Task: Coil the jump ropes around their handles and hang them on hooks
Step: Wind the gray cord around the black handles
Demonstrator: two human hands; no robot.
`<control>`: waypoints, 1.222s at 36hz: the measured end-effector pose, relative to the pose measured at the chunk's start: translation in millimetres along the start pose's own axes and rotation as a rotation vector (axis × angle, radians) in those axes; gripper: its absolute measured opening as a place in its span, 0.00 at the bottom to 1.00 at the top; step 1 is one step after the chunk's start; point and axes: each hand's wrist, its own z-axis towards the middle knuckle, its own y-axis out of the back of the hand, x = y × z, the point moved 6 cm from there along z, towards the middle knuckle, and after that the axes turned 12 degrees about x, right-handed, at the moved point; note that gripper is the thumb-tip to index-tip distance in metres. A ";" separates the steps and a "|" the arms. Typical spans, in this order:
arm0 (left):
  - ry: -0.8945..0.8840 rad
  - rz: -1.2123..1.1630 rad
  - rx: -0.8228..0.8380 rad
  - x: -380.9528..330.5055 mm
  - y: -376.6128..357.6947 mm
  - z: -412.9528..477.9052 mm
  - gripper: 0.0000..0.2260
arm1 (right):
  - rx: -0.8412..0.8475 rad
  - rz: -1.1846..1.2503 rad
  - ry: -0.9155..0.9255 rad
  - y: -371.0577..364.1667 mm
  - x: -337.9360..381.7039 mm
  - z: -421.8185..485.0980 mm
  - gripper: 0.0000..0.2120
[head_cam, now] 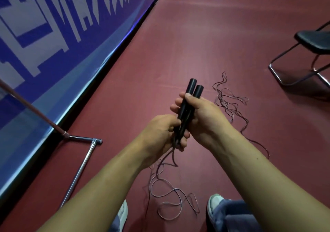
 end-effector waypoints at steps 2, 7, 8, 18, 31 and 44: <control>-0.004 0.153 0.021 -3.1 9.4 -1.5 0.11 | 0.006 0.026 0.012 -0.8 6.6 -3.2 0.10; -0.007 0.347 0.108 -6.6 18.5 -10.5 0.16 | 0.073 0.019 0.019 -7.2 12.1 -9.6 0.13; -0.007 0.360 0.119 -7.2 18.7 -12.5 0.15 | 0.080 0.017 0.019 -7.6 12.4 -11.0 0.13; 0.100 0.533 0.159 10.2 7.4 -20.5 0.11 | 0.131 0.130 0.039 -7.1 12.3 -15.0 0.13; 0.114 0.574 0.130 26.1 -7.5 -14.3 0.16 | 0.157 0.184 -0.013 -4.7 -2.1 -22.4 0.11; 0.213 0.680 0.184 33.2 0.5 -23.0 0.14 | 0.059 0.138 -0.055 15.1 8.0 -17.2 0.06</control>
